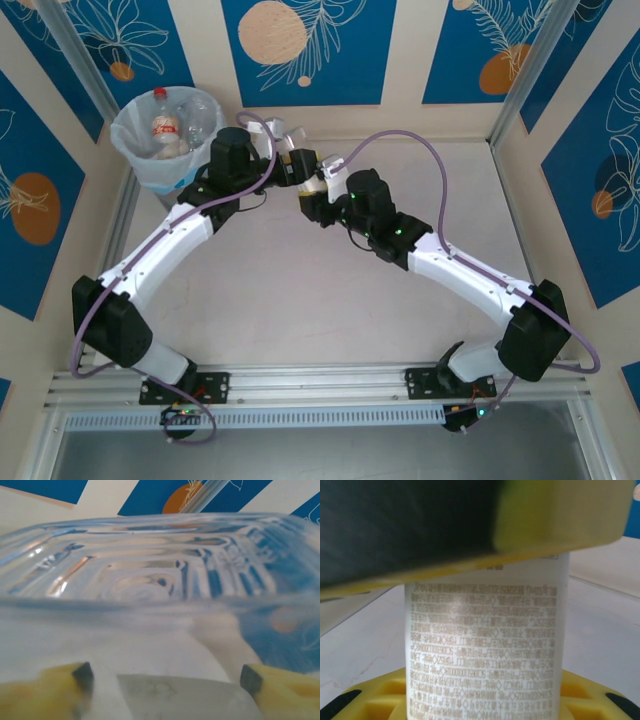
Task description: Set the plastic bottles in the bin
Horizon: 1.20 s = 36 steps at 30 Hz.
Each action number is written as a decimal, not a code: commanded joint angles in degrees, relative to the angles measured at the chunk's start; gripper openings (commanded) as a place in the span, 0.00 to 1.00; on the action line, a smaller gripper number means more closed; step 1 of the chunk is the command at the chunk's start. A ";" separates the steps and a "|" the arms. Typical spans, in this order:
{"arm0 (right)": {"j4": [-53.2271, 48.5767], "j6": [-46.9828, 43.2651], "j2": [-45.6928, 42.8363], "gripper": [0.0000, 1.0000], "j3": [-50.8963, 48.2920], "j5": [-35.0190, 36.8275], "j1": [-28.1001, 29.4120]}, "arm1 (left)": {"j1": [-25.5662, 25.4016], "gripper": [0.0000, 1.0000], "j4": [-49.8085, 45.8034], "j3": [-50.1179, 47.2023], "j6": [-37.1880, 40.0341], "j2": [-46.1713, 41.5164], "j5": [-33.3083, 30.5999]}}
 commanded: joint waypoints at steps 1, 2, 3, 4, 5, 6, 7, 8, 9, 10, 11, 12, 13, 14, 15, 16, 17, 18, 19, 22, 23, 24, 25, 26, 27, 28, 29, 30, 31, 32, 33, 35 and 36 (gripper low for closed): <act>0.31 -3.35 0.12 0.32 1.98 3.39 0.63 | -0.54 0.69 0.62 -0.84 0.99 -1.93 -0.85; 0.43 -3.75 0.23 0.32 2.01 3.42 0.86 | -0.47 0.66 0.62 -0.84 0.89 -1.83 -0.74; 0.46 -4.03 0.42 0.32 2.10 3.60 1.01 | -0.51 0.65 0.54 -0.75 0.87 -1.84 -0.74; 0.37 -4.32 0.59 0.32 2.28 4.02 1.19 | -0.52 0.64 0.54 -0.75 0.78 -1.84 -0.62; 0.13 -4.50 0.90 0.34 2.45 4.53 1.29 | -0.52 0.63 0.38 -0.66 0.81 -1.84 -0.57; -0.10 -4.51 1.15 0.34 2.79 4.81 1.29 | -0.51 0.62 0.28 -0.66 0.84 -1.93 -0.56; -0.46 -4.52 1.43 0.36 3.07 5.07 1.29 | -0.52 0.61 0.21 -0.67 0.92 -1.95 -0.59; -0.67 -4.39 1.59 0.38 3.19 5.17 1.32 | -0.51 0.60 0.05 -0.64 0.97 -2.01 -0.71; -0.76 -4.26 1.58 0.40 3.26 5.33 1.34 | -0.51 0.59 -0.14 -0.66 1.01 -2.10 -0.79; -0.70 -4.17 1.60 0.42 3.28 5.34 1.25 | -0.45 0.59 -0.21 -0.60 1.13 -2.10 -0.91; -0.71 -4.08 1.57 0.43 3.20 5.28 1.29 | -0.47 0.59 -0.34 -0.57 1.24 -2.16 -1.04; -0.66 -4.00 1.60 0.44 3.22 5.28 1.25 | -0.49 0.59 -0.50 -0.48 1.32 -2.19 -1.16; -0.69 -3.90 1.60 0.45 3.24 5.33 1.21 | -0.52 0.59 -0.72 -0.40 1.25 -2.10 -1.20; -0.61 -3.82 1.73 0.46 3.11 5.44 1.13 | -0.48 0.59 -0.86 -0.31 1.31 -2.10 -1.04; -0.45 -3.78 1.57 0.48 3.08 5.36 1.07 | -0.48 0.58 -0.76 -0.31 1.37 -2.10 -0.75; -0.30 -3.65 1.58 0.50 2.86 5.19 0.96 | -0.47 0.58 -0.78 -0.23 1.38 -2.02 -0.73; -0.09 -3.65 1.53 0.52 2.83 5.07 0.94 | -0.51 0.59 -0.78 -0.24 1.36 -2.01 -0.80; 0.01 -3.70 1.38 0.55 2.59 4.80 0.94 | -0.51 0.58 -0.84 -0.22 1.31 -1.97 -1.03; 0.05 -3.72 1.07 0.57 2.50 4.52 0.85 | -0.52 0.58 -0.93 -0.13 1.31 -1.93 -1.39; 0.40 -3.57 0.16 0.61 1.74 4.39 0.69 | -0.44 0.57 -1.04 0.22 1.12 -1.66 -1.37; 0.77 -3.54 -0.20 0.63 1.23 4.15 0.59 | -0.43 0.57 -0.92 0.31 0.98 -1.64 -1.19; 1.12 -3.39 -0.57 0.66 0.80 4.02 0.44 | -0.51 0.57 -0.95 0.39 0.89 -1.58 -1.17; 1.62 -3.34 -1.04 0.69 0.26 3.65 0.24 | -0.51 0.56 -1.05 0.39 0.76 -1.57 -1.18; 2.10 -3.13 -1.41 0.74 -0.29 3.21 0.16 | -0.47 0.56 -1.13 0.39 0.62 -1.57 -1.24; 2.44 -3.10 -1.75 0.86 -0.74 2.76 0.00 | -0.51 0.56 -1.38 0.39 0.66 -1.60 -1.41; 2.87 -3.02 -2.11 0.98 -1.18 2.57 -0.11 | -0.50 0.56 -1.60 0.39 0.61 -1.66 -1.65; 3.16 -3.01 -2.48 1.00 -1.51 2.55 -0.24 | -0.41 0.56 -1.75 0.39 0.59 -1.67 -1.87; 3.30 -3.02 -2.80 1.00 -1.78 2.39 -0.28 | -0.42 0.56 -1.92 0.39 0.60 -1.66 -1.95; 3.53 -2.94 -3.14 1.00 -2.06 2.21 -0.46 | -0.41 0.56 -1.98 0.47 0.61 -1.65 -2.06; 3.62 -2.99 -3.47 0.99 -2.26 2.00 -0.55 | -0.40 0.56 -2.08 0.48 0.54 -1.61 -2.07; 3.64 -3.01 -3.69 1.00 -2.43 1.81 -0.71 | -0.36 0.56 -2.09 0.56 0.53 -1.58 -2.20; 3.63 -3.20 -4.22 1.00 -2.78 1.02 -0.89 | -0.38 0.56 -2.48 0.82 0.57 -1.49 -2.41; 3.69 -3.48 -4.60 1.00 -2.95 0.82 -0.91 | -0.35 0.56 -2.73 0.98 0.61 -1.45 -2.58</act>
